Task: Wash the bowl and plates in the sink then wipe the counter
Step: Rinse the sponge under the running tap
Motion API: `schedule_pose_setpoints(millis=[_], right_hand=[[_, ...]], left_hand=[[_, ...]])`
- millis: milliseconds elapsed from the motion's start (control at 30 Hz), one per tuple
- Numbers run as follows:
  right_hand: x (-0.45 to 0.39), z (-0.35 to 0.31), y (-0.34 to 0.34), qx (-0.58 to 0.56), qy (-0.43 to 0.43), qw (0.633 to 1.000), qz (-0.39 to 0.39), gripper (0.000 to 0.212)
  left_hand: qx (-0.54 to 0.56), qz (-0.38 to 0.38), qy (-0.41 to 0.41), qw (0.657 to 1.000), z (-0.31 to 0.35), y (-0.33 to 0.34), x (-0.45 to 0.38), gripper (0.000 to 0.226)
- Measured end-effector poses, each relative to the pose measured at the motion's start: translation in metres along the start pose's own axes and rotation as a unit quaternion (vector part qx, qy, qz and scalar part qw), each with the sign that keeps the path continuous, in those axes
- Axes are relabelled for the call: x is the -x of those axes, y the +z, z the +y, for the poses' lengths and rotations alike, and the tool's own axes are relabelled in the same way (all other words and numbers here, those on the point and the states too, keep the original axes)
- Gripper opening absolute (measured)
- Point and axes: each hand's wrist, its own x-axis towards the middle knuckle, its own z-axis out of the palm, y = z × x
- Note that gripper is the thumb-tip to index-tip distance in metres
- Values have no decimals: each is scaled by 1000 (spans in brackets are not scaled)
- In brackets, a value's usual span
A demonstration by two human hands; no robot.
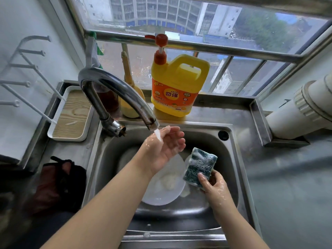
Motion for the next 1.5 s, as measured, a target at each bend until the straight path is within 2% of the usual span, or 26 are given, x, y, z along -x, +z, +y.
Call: schedule_pose_setpoints(millis=[133, 233, 333, 467, 533, 667, 733, 867, 1000, 1100, 1500], right_hand=[[2, -2, 4, -16, 8, 1000, -11, 20], [4, -5, 10, -24, 16, 999, -25, 22], [5, -11, 20, -34, 28, 998, -47, 28], [3, -24, 39, -37, 49, 995, -82, 22], [2, -31, 53, -17, 50, 994, -99, 21], [0, -38, 80, 33, 51, 990, -129, 34], [-2, -42, 91, 43, 57, 988, -135, 35], [-5, -55, 106, 25, 79, 986, -146, 18], [-4, -62, 109, 9, 114, 984, -139, 29], [5, -63, 99, -13, 129, 981, -142, 29], [26, -53, 50, -62, 112, 984, -126, 30]], left_hand=[[31, -27, -21, 999, -6, -9, 26, 27], [58, 5, 16, 998, -10, -30, 37, 20], [-29, 78, 19, 996, -19, -57, 42, 18], [-170, 156, -22, 973, -37, -79, 46, 19], [-198, 182, -25, 963, -42, -85, 47, 19], [-203, 214, -16, 956, -44, -96, 50, 16], [-199, 220, -14, 955, -43, -102, 51, 16], [-203, 234, -16, 951, -41, -111, 53, 14], [-198, 235, -19, 951, -41, -112, 56, 11], [-194, 230, -26, 953, -43, -109, 59, 9], [-188, 197, -50, 961, -46, -93, 64, 12]])
